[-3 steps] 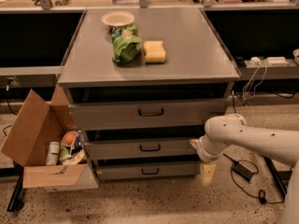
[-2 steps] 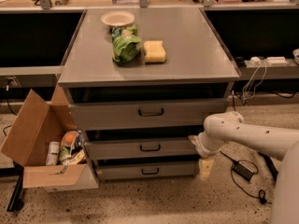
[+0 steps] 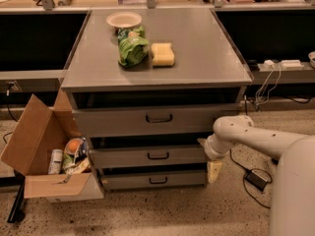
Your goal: Open middle drawer
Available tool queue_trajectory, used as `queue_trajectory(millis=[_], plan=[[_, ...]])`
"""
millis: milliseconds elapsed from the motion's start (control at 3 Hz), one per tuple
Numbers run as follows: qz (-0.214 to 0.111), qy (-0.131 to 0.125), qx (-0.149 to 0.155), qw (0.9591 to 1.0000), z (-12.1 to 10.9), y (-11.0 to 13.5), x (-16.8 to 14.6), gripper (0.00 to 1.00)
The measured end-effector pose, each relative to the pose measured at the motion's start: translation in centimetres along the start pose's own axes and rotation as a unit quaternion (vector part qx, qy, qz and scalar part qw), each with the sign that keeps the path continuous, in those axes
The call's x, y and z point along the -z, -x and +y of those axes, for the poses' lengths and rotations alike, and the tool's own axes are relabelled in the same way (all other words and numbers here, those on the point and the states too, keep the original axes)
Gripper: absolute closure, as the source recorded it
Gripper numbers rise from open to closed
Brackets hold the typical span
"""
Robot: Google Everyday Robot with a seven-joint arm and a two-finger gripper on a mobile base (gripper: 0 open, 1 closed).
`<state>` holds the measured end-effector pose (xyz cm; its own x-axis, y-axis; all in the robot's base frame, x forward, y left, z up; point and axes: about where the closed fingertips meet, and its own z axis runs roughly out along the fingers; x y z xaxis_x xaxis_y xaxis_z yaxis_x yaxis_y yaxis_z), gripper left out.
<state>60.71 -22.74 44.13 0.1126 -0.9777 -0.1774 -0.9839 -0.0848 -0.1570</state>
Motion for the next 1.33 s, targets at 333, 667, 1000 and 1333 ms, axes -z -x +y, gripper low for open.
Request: queue_trajectory(millis=[333, 667, 1000, 1333], plan=[[-0.007, 0.004, -0.002, 1.0000, -1.1, 0.1, -1.4, 0.00], [-0.017, 0.020, 0.000, 0.9997, -1.3, 0.6, -3.3, 0.18], [-0.024, 0.032, 0.007, 0.9992, -0.9, 1.0, -3.9, 0.49], [-0.024, 0.032, 0.007, 0.9992, -1.1, 1.1, -3.4, 0.74]])
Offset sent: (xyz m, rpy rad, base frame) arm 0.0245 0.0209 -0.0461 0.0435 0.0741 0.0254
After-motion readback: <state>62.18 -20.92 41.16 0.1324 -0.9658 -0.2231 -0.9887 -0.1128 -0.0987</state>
